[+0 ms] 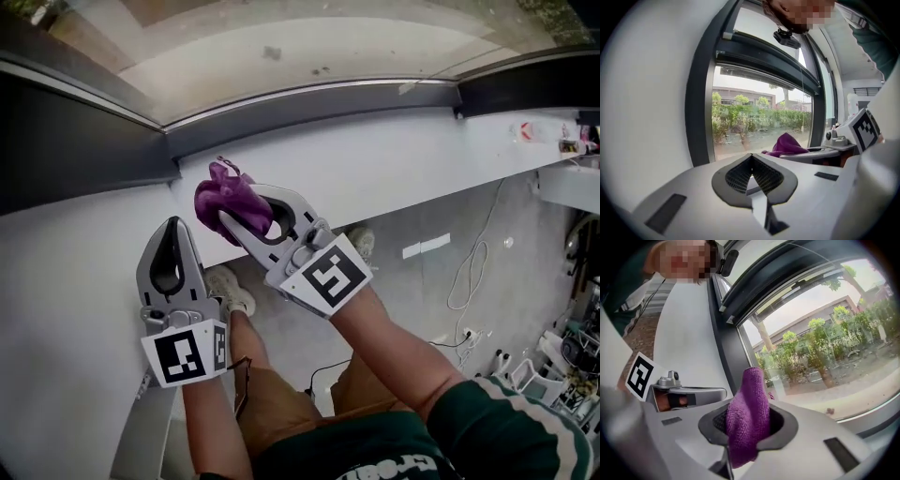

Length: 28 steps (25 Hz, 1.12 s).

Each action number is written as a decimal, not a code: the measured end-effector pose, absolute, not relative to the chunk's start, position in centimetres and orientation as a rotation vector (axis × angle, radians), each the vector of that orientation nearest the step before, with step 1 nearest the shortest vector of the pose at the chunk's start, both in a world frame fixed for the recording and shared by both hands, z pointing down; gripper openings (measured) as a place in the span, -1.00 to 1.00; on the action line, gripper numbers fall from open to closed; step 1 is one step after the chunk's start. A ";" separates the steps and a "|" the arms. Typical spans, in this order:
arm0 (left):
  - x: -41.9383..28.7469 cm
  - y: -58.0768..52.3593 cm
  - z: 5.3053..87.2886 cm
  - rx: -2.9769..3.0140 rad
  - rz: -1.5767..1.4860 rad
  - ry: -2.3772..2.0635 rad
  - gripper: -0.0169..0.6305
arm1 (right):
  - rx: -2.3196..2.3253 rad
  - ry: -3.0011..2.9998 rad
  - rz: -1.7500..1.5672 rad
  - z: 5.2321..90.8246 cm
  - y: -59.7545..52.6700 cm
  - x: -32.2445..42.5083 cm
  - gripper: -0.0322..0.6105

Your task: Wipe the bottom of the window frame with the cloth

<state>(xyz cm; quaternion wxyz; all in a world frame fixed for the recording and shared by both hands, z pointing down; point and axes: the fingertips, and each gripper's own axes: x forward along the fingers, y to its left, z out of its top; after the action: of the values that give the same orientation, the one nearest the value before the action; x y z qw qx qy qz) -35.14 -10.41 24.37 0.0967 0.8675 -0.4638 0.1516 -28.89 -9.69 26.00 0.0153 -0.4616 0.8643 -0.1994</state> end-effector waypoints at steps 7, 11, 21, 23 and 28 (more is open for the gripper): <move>-35.9 -12.4 29.9 2.521 0.464 -1.454 -0.92 | -1.441 2.698 -0.650 34.6 -12.4 -30.8 -0.60; -37.6 -12.7 34.6 2.440 0.488 -1.501 -0.92 | -1.431 2.734 -0.684 39.3 -13.8 -31.2 -0.60; -39.1 -14.1 40.3 2.384 0.552 -1.491 -0.92 | -1.395 2.769 -0.765 45.8 -17.1 -34.7 -0.60; -39.0 -14.2 40.8 2.381 0.561 -1.501 -0.92 | -1.382 2.783 -0.780 46.6 -17.7 -35.2 -0.60; -39.3 -14.7 42.3 2.335 0.599 -1.527 -0.92 | -1.383 2.854 -0.822 49.1 -18.9 -35.7 -0.60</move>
<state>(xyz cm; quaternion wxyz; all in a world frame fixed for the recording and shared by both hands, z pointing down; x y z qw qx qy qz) -39.29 -14.74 42.25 0.1433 0.8098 -0.5297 0.2078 -35.67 -18.86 49.14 -0.0671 -0.4211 0.8692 -0.2505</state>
